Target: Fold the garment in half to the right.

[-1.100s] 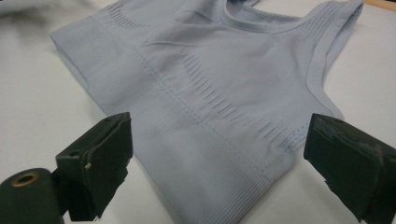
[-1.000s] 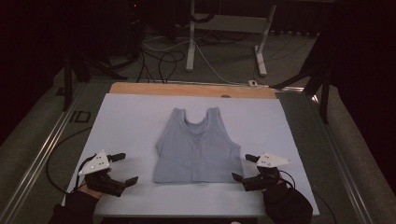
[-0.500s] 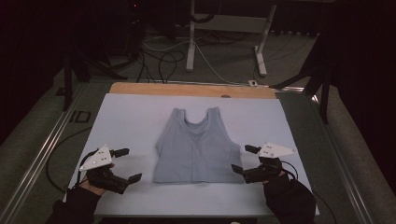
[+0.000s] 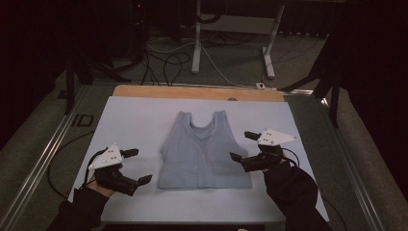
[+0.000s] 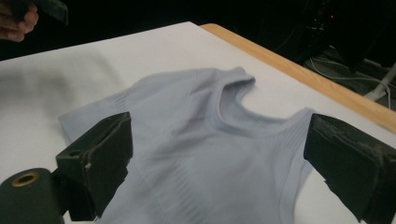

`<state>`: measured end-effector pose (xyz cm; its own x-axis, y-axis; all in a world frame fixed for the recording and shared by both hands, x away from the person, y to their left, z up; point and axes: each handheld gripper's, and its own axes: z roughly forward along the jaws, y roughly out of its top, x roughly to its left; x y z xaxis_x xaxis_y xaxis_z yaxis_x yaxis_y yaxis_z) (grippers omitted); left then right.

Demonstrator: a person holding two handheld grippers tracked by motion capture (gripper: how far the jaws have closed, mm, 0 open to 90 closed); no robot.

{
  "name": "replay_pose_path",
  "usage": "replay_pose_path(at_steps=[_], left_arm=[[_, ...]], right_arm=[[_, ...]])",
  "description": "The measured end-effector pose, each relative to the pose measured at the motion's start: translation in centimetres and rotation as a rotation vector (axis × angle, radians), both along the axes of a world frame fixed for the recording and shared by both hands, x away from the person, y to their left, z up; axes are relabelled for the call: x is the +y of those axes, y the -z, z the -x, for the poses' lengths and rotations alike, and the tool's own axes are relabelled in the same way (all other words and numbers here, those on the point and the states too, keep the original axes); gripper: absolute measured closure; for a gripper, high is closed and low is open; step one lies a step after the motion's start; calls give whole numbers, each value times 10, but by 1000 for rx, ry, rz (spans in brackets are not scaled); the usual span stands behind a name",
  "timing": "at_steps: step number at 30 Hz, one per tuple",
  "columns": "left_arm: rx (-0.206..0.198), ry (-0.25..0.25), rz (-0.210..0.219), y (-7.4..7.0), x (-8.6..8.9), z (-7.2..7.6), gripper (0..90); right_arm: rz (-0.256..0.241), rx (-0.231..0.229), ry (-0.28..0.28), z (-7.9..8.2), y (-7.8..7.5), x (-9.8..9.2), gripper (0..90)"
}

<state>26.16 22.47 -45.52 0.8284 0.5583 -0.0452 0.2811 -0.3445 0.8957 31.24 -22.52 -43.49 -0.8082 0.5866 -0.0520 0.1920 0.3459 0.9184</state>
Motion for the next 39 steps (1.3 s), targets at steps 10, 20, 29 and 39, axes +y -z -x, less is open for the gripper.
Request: replay_pose_path(at_steps=[10,20,29,39], left_arm=[[0,-75,-43,-1,-13,-2,4],[15,-87,-54,3,-24,-2,4],[24,-106,-62,10,-37,-1,4],[52,-129,-77,21,-47,0,3]], right_arm=[[16,-30,-53,-31,-12,35,83],[4,-28,-81,-64,-14,67,84],[9,-7,-103,-89,-10,93,84],[8,20,-113,-114,-5,120,84]])
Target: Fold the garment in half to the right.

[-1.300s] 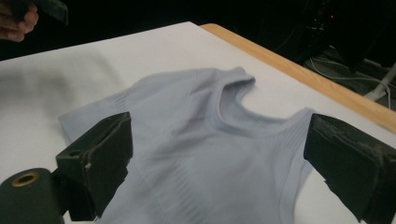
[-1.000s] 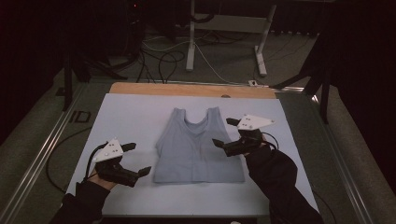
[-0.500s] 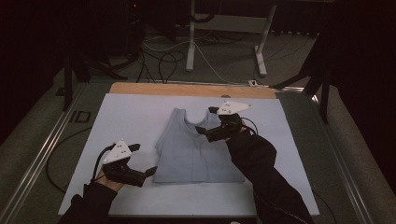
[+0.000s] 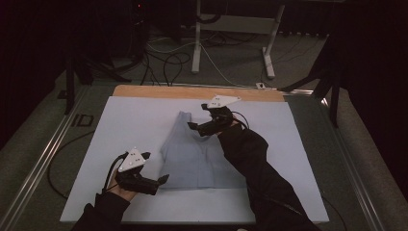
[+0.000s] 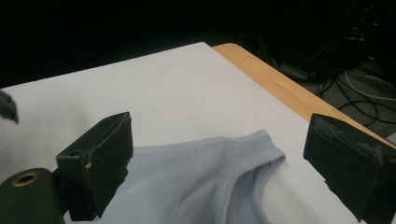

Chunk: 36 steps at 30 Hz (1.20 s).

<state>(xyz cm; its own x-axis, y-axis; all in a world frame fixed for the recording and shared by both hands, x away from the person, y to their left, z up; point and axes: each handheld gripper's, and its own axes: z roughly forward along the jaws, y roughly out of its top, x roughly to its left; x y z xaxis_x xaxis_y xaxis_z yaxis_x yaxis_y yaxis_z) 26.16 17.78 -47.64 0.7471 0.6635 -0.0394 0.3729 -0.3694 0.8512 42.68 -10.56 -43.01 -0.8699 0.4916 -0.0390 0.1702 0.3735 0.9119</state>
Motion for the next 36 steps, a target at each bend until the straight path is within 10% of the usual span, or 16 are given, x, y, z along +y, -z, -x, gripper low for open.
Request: replay_pose_path(at_steps=[20,36], left_arm=[[182,4,-75,34,-9,-15,6],[249,4,-135,53,-17,-23,365]], right_arm=[[65,59,-6,-32,32,38,84],[84,83,-18,-44,42,49,85]])
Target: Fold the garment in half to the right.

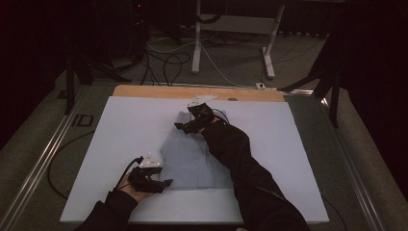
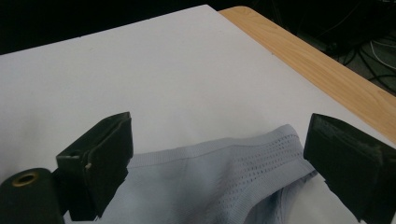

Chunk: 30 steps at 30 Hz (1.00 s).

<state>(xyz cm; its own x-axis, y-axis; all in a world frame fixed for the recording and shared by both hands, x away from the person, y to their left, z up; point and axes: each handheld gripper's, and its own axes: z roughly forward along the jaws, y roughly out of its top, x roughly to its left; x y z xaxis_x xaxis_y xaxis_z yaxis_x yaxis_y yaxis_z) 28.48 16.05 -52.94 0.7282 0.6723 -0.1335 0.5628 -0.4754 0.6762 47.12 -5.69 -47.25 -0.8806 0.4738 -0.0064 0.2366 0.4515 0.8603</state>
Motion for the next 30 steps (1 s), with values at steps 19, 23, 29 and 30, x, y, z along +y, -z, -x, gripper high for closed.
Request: replay_pose_path(at_steps=[19,23,29,30], left_arm=[[8,93,-40,-4,-15,10,746],[0,82,-23,-7,-16,9,846],[-19,95,-1,-14,-14,8,862],[-19,97,1,-15,-14,8,862]], right_arm=[[-7,3,32,-4,0,2,88],[-24,16,42,-8,-1,2,88],[1,15,55,-15,-3,8,88],[12,5,61,-17,-3,9,88]])
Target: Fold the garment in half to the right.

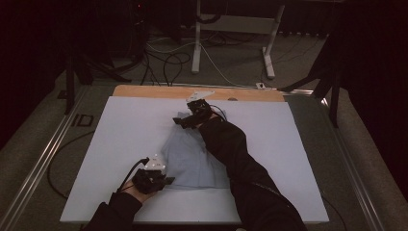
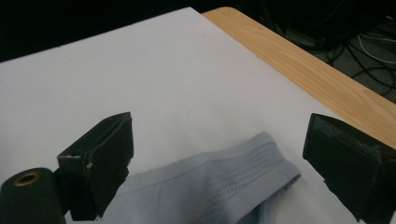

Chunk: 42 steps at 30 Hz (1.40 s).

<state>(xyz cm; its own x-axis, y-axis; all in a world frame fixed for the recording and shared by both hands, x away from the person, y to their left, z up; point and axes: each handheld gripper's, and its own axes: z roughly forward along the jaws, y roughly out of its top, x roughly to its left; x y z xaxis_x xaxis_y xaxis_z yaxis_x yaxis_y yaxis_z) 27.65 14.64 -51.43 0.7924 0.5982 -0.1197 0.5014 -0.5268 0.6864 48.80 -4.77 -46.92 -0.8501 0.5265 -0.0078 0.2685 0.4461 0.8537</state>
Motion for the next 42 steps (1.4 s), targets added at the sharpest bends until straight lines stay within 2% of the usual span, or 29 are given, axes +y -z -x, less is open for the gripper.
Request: replay_pose_path(at_steps=[5,6,8,9,11,13,15,16,17,18,20,21,24,25,29,30,31,33,34,37,42], left_arm=[[-4,-1,22,-1,1,0,863],[-3,-5,26,-2,1,0,863],[-3,-5,30,-3,1,0,863],[-5,-3,28,-3,1,0,863],[-4,-5,28,-3,1,0,863],[-2,-6,28,-3,1,1,863],[0,-7,27,-3,1,0,864],[2,-11,34,-4,1,0,864],[11,-17,40,-4,2,-1,863],[15,-20,43,-4,2,-1,864],[14,-17,35,-4,1,-1,864],[14,-14,35,-4,1,-1,864],[19,-13,34,-3,1,-1,864],[18,-14,35,-4,1,0,864],[17,-14,39,-5,0,-1,864],[16,-12,39,-5,0,-1,864],[14,-9,37,-5,0,-1,864],[17,-11,41,-5,0,-1,864],[16,-11,41,-5,0,-1,864],[13,-7,36,-5,-1,-1,864],[13,-5,30,-4,-2,0,864]], right_arm=[[-26,9,67,-10,-3,5,88],[-14,-2,81,-11,-4,7,88],[-15,38,91,-16,-1,10,88],[-15,38,91,-16,-1,10,88],[14,33,95,-19,3,14,88],[31,60,105,-22,8,17,91],[50,75,115,-25,12,21,149],[73,83,131,-26,14,24,170],[93,90,153,-29,18,26,250],[99,101,177,-29,20,28,275],[96,116,179,-30,23,30,289],[121,122,185,-32,28,34,315],[142,134,193,-34,33,38,330],[164,139,203,-35,35,40,337],[231,146,219,-39,45,46,374],[231,146,219,-39,45,46,374],[263,134,229,-39,47,48,391],[269,134,230,-40,48,49,401],[293,131,241,-40,49,50,444],[314,126,242,-40,52,51,476],[320,117,241,-37,53,48,561]])
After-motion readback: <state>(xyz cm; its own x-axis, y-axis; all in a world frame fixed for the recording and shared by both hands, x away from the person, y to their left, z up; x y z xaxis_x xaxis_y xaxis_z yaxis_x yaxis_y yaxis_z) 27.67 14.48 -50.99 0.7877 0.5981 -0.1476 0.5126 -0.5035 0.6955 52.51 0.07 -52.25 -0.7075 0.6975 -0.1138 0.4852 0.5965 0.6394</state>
